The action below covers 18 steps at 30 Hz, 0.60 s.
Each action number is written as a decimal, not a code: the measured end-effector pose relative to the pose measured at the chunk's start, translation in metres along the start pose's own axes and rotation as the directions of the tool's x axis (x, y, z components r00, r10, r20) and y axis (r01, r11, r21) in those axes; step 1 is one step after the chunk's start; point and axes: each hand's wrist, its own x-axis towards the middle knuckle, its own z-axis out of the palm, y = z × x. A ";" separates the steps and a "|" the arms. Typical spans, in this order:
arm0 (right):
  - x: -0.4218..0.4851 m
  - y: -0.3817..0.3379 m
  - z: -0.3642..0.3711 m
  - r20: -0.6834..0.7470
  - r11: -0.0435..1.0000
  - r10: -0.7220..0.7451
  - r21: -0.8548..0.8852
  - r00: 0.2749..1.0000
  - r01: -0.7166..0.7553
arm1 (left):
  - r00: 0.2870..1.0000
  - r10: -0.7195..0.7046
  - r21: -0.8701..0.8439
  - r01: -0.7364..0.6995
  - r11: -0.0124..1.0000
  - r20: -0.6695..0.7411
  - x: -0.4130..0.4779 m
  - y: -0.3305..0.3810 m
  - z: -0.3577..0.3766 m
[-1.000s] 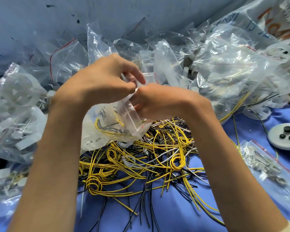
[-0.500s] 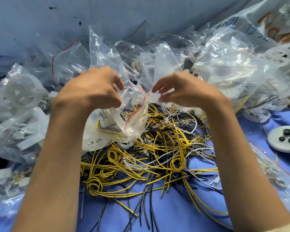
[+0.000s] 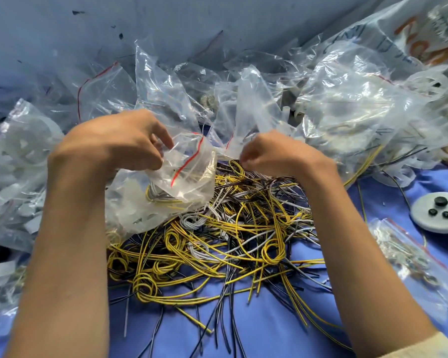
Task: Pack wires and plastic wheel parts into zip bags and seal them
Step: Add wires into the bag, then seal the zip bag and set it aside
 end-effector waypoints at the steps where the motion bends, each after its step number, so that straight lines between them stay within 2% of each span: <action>1: 0.004 -0.005 0.004 -0.074 0.998 -0.032 0.043 0.997 0.035 | 1.000 0.004 0.009 -0.004 1.000 0.012 0.000 0.001 0.000; 3: 0.013 -0.019 0.012 -0.091 0.985 -0.113 0.118 0.989 0.123 | 0.999 0.004 0.029 -0.005 1.000 0.034 -0.001 0.000 -0.001; 5: 0.026 -0.026 0.024 0.052 0.985 -0.164 0.061 0.985 0.161 | 0.999 -0.005 0.039 0.004 0.999 0.037 -0.001 -0.003 -0.002; 7: 0.041 -0.025 0.035 0.213 0.986 -0.066 -0.136 0.975 0.097 | 0.999 -0.020 0.037 0.018 0.999 0.044 -0.002 -0.011 -0.004; 8: 0.046 -0.022 0.037 0.244 0.977 0.012 -0.208 0.970 0.040 | 0.998 -0.033 0.024 0.032 0.999 0.050 -0.002 -0.015 -0.005; 10: 0.052 -0.018 0.038 0.212 0.970 0.113 -0.236 0.971 -0.062 | 0.997 -0.050 0.000 0.050 0.999 0.051 -0.002 -0.024 -0.008; 12: 0.054 -0.019 0.037 0.138 0.961 0.154 -0.249 0.978 -0.116 | 0.997 -0.061 0.011 0.061 0.998 0.036 -0.002 -0.032 -0.011; 14: 0.054 -0.023 0.038 0.032 0.953 0.094 -0.291 0.995 -0.081 | 0.997 -0.077 0.026 0.076 0.997 0.026 -0.001 -0.036 -0.013; 16: 0.062 -0.024 0.042 -0.036 0.968 -0.075 -0.244 0.997 0.064 | 0.997 -0.072 0.034 0.071 0.997 0.035 -0.001 -0.036 -0.012; 18: 0.071 -0.024 0.046 0.055 0.970 -0.187 -0.147 0.981 0.193 | 0.996 -0.068 0.027 0.067 0.997 0.052 0.001 -0.034 -0.009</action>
